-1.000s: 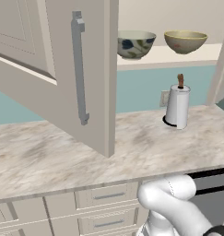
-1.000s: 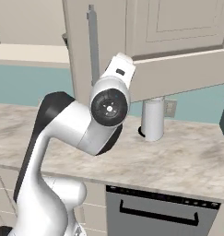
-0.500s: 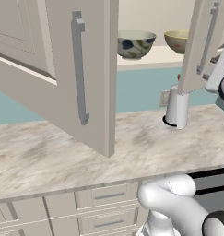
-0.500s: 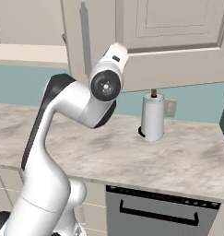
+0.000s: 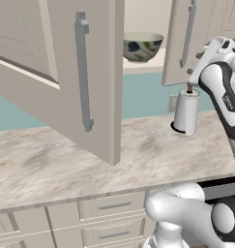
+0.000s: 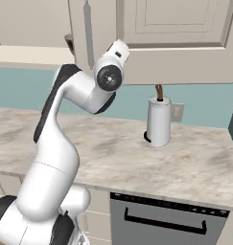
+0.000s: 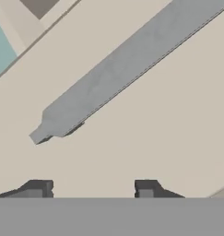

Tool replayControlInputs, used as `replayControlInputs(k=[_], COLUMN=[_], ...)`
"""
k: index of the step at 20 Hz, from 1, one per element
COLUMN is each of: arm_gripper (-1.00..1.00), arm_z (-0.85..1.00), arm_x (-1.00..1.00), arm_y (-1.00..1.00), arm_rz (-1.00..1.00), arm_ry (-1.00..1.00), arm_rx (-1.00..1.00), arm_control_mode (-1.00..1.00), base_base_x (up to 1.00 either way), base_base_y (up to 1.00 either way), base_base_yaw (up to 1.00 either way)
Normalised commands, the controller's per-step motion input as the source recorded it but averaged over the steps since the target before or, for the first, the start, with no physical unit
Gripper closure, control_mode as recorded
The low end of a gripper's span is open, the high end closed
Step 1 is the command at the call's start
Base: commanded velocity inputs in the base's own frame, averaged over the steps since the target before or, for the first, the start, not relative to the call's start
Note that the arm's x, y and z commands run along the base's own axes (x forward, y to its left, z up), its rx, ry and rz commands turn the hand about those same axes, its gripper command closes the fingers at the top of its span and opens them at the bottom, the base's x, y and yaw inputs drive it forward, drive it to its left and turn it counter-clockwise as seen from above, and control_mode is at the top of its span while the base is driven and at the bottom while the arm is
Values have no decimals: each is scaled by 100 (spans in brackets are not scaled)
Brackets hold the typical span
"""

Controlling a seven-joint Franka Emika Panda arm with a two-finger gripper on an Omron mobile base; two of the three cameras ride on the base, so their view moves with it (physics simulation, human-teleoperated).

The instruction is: Open the cabinet. Pick the bowls from the counter and place them in the cabinet. Then close the cabinet.

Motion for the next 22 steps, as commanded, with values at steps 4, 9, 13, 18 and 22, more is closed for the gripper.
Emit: replayControlInputs(k=[4,9,13,18,22], arm_gripper=[-100,-100,-100,-100,-100], arm_z=[-21,-20,-9,-2,0], arm_x=[100,100,100,87,4], arm_y=[19,21,15,4,0], arm_rz=[0,0,0,0,0], arm_ry=[-3,0,0,10,3], arm_rx=[4,0,0,0,0], arm_control_mode=[-100,-100,-100,-100,-100], base_base_x=[0,0,0,0,0], base_base_y=[0,0,0,0,0], base_base_yaw=[0,0,0,0,0])
